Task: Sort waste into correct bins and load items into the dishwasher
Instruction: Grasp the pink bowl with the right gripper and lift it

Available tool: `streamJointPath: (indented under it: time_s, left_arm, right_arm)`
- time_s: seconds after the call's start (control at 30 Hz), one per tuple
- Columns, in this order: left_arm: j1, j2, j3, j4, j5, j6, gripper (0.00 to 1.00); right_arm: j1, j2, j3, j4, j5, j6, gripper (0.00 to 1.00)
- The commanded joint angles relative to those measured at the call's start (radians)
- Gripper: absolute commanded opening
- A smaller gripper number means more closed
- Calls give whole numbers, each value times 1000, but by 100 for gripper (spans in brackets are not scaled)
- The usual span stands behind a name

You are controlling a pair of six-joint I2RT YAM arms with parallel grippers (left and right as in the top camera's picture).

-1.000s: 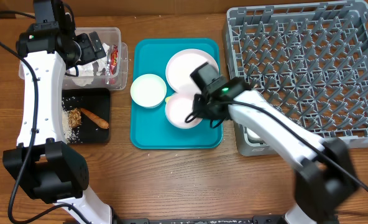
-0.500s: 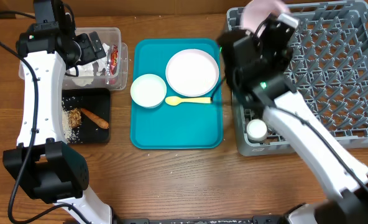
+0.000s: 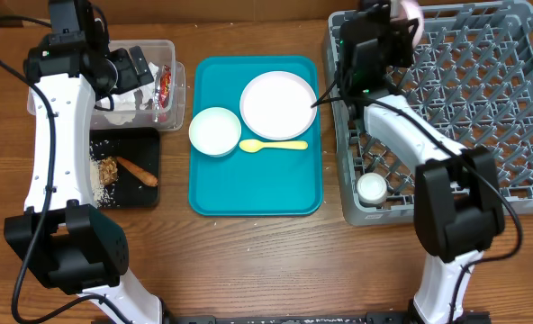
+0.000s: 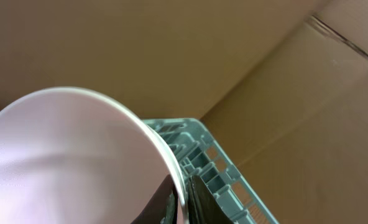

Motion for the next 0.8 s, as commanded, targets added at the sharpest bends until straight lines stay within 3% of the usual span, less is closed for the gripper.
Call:
streamJointPath:
  time_s: [0.0, 0.5, 0.63, 0.77]
  left_arm:
    - [-3, 2, 21, 3, 0, -16, 100]
    - [-3, 2, 21, 3, 0, -16, 100]
    - [-3, 2, 21, 3, 0, -16, 100]
    - [-3, 2, 21, 3, 1, -16, 100]
  right_arm:
    - [4, 60, 11, 12, -26, -145, 9]
    - [6, 105, 11, -44, -39, -17, 9]
    - [6, 105, 11, 63, 16, -138, 9]
    - [6, 105, 11, 186, 40, -353, 9]
